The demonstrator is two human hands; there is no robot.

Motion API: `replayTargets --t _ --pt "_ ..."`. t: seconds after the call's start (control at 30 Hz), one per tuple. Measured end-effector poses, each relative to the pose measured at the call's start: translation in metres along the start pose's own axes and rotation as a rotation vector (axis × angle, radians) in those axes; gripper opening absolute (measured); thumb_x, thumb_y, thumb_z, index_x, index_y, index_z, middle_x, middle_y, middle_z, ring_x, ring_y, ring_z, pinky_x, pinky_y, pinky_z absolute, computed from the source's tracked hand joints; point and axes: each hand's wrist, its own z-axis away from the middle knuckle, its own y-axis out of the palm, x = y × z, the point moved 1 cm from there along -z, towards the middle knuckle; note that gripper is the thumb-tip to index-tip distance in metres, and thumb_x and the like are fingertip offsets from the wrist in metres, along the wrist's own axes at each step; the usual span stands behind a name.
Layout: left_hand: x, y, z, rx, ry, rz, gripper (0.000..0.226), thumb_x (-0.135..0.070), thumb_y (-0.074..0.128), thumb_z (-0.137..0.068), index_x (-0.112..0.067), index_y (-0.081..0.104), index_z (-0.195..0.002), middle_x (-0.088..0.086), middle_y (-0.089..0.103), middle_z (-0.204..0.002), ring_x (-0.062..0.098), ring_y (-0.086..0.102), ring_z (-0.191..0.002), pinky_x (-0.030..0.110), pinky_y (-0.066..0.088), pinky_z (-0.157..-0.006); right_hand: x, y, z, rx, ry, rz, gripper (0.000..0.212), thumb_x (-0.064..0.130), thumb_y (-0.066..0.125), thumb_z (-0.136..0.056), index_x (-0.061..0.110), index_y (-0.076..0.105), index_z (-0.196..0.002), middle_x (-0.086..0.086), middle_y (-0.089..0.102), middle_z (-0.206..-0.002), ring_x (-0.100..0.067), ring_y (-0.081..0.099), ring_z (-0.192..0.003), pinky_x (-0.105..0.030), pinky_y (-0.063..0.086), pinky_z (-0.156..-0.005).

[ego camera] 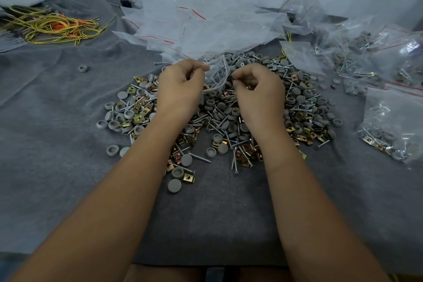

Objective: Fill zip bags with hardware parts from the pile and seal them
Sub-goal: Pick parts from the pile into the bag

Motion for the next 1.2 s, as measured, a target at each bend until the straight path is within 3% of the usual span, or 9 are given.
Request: replayTargets --t 0.1,0.37,0.57,0.7,0.8,0.87,0.97,1.1,1.2 --pt "0.000 0.000 0.000 0.006 0.002 -0.001 0.025 -0.006 0.048 -0.094 -0.018 0.070 -0.098 -0.016 0.043 -0.036 0.002 0.033 -0.035 0.015 0.027 -0.039 0.002 0.000 0.000 0.016 0.076 -0.122 0.025 -0.002 0.065 -0.084 0.021 0.064 -0.093 0.011 0.062 -0.085 0.003 0.057 -0.078 -0.004 0.044 -0.066" --pt "-0.001 0.000 0.000 0.014 -0.004 -0.011 0.025 -0.006 0.048 -0.095 -0.015 0.070 -0.100 -0.019 0.048 -0.038 0.000 0.036 -0.036 0.012 0.028 -0.040 0.005 -0.002 -0.001 -0.037 0.084 -0.184 0.018 0.000 0.067 -0.084 0.015 0.071 -0.093 0.008 0.068 -0.085 -0.002 0.064 -0.082 -0.012 0.051 -0.076" --pt "-0.001 0.001 0.001 0.058 -0.008 -0.021 0.022 -0.009 0.050 -0.095 -0.019 0.068 -0.096 -0.015 0.046 -0.038 0.001 0.036 -0.039 0.017 0.031 -0.042 0.004 -0.002 0.001 -0.062 0.043 -0.189 0.017 0.005 0.067 -0.086 0.022 0.065 -0.091 -0.001 0.066 -0.096 0.001 0.058 -0.080 -0.006 0.044 -0.071" --pt "-0.001 0.001 0.001 0.059 -0.012 0.000 0.021 -0.011 0.051 -0.095 -0.020 0.069 -0.093 -0.011 0.046 -0.044 0.007 0.040 -0.046 0.022 0.032 -0.047 0.005 0.002 0.002 -0.028 -0.052 -0.109 0.015 0.009 0.069 -0.084 0.023 0.066 -0.089 0.007 0.060 -0.091 0.005 0.054 -0.079 -0.006 0.041 -0.069" --pt "-0.003 0.001 0.003 0.078 0.015 0.027 0.021 -0.009 0.051 -0.095 -0.019 0.069 -0.094 -0.009 0.046 -0.048 0.008 0.038 -0.045 0.021 0.030 -0.045 0.003 0.008 0.004 -0.018 -0.170 0.063 0.008 0.016 0.075 -0.081 0.017 0.072 -0.088 0.001 0.051 -0.105 -0.016 0.051 -0.104 -0.022 0.042 -0.086" --pt "-0.004 0.000 0.004 0.097 0.035 0.040 0.022 -0.008 0.051 -0.094 -0.017 0.070 -0.096 -0.004 0.048 -0.051 0.012 0.041 -0.049 0.023 0.032 -0.048 -0.001 0.011 0.004 0.005 -0.220 0.184 0.010 0.021 0.076 -0.081 0.016 0.075 -0.090 -0.006 0.051 -0.113 -0.023 0.045 -0.112 -0.030 0.040 -0.091" --pt "-0.005 0.000 0.006 0.119 0.058 0.061 0.022 -0.006 0.052 -0.094 -0.014 0.071 -0.099 -0.004 0.050 -0.052 0.015 0.044 -0.053 0.024 0.034 -0.051 -0.004 0.012 0.004 0.038 -0.233 0.260 0.012 0.026 0.074 -0.082 0.017 0.075 -0.091 -0.007 0.052 -0.116 -0.024 0.043 -0.112 -0.033 0.038 -0.092" --pt "-0.006 0.000 0.008 0.164 0.110 0.088 0.023 -0.002 0.053 -0.094 -0.015 0.071 -0.096 -0.015 0.056 -0.047 -0.002 0.047 -0.048 0.014 0.038 -0.050 -0.003 0.013 0.005 0.019 -0.243 0.293 0.014 0.026 0.072 -0.084 0.017 0.076 -0.094 -0.008 0.054 -0.114 -0.026 0.046 -0.109 -0.038 0.043 -0.087" --pt "-0.007 0.000 0.008 0.171 0.125 0.085 0.025 -0.003 0.053 -0.094 -0.020 0.071 -0.095 -0.016 0.055 -0.046 -0.001 0.046 -0.047 0.014 0.038 -0.049 -0.003 0.013 0.005 -0.001 -0.264 0.314 0.015 0.024 0.071 -0.084 0.016 0.076 -0.096 -0.009 0.056 -0.112 -0.028 0.049 -0.107 -0.041 0.044 -0.085"
